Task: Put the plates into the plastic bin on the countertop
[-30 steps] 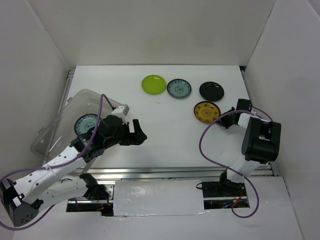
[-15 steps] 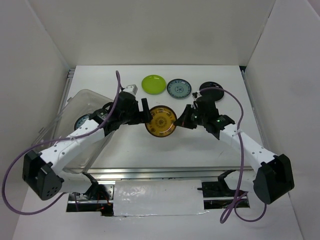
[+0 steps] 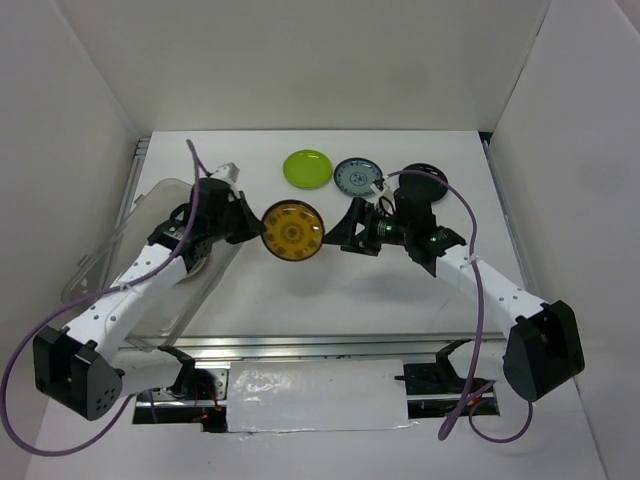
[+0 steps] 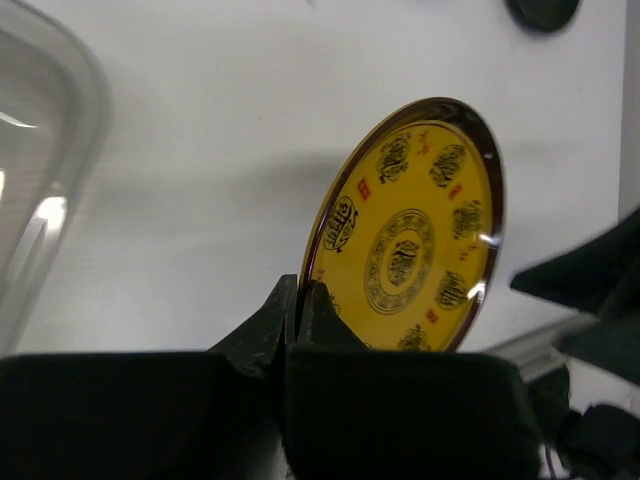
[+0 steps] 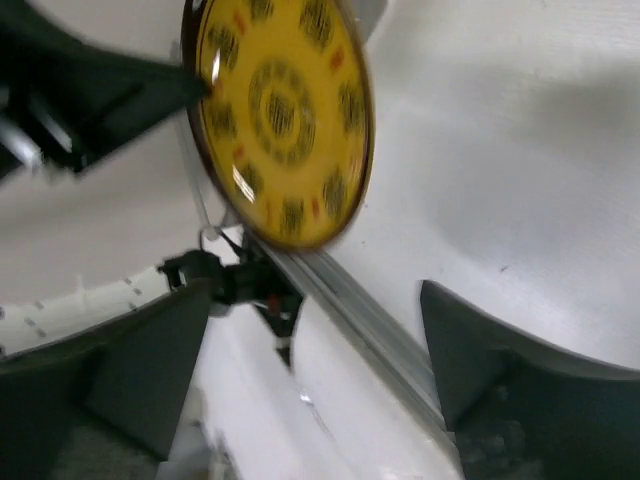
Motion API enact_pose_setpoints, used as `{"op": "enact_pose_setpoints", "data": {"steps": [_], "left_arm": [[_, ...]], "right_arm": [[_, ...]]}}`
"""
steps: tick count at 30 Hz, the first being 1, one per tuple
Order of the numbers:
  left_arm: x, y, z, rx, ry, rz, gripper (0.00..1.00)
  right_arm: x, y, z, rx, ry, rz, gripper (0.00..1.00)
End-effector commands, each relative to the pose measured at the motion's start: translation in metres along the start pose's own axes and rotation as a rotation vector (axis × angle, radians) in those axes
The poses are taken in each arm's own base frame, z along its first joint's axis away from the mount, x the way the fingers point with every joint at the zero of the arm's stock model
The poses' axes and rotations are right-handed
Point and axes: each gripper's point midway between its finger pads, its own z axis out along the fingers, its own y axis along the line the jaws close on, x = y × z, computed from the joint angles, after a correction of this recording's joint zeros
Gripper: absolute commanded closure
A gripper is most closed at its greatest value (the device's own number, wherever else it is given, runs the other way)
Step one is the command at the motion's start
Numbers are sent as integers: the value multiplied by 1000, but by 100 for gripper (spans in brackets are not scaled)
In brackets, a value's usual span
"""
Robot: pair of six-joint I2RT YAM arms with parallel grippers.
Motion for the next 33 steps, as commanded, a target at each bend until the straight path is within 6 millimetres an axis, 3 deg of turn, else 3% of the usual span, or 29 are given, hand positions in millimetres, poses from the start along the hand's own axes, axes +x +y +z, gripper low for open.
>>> {"op": "enact_pose_setpoints", "data": {"steps": [1, 3, 4, 5, 8, 10, 13, 17, 18, 19, 20, 21, 23, 24, 28, 31, 32, 33], "left_arm": [[-34, 47, -18, -96, -144, -114, 100], [-49, 62, -39, -109, -227, -176, 100], [-54, 87, -48, -173, -254, -234, 100], [-59, 96, -60, -197, -292, -266, 100], [-62, 160, -97, -419, -408, -446, 100], [-56, 204, -116, -554, -474, -552, 100], [-40, 245, -128, -675, -485, -660, 100], [-29, 276, -111, -704, -412, -707, 100], [-34, 279, -109, -694, -421, -703, 100], [-37, 281, -107, -694, -417, -701, 87], [-35, 286, -103, -699, -398, -707, 71], [-39, 290, -103, -695, -405, -714, 32], [-41, 293, -102, -688, -386, -738, 8], [-38, 293, -103, -693, -374, -735, 1], [-48, 268, -117, -632, -390, -636, 1], [-57, 221, -125, -488, -386, -480, 1], [-57, 203, -123, -420, -369, -439, 1], [-54, 180, -119, -349, -345, -379, 1]], "right_arm": [[-10, 32, -8, -169, -24, -62, 0], [-14, 17, -8, -155, -37, -37, 0], [-15, 12, -7, -149, -37, -22, 0], [-18, 1, -6, -130, -44, -2, 0], [-13, -23, -1, -89, -34, 41, 0], [-10, -28, 0, -82, -33, 50, 0], [-8, -30, 0, -80, -36, 46, 0], [-11, -32, -6, -46, -52, 27, 0], [-11, -32, -7, -45, -58, 12, 0], [-14, -30, -10, -46, -72, 0, 0], [-15, -30, -12, -41, -76, -2, 0], [-15, -31, -13, -35, -78, -8, 0], [-20, -32, -16, -29, -96, -17, 0], [-22, -36, -16, -17, -105, -15, 0], [-28, -66, -14, 82, -145, 61, 0], [-58, -111, -9, 236, -297, 180, 0], [-80, -137, -18, 337, -419, 252, 0], [-90, -154, -24, 393, -481, 300, 0]]}}
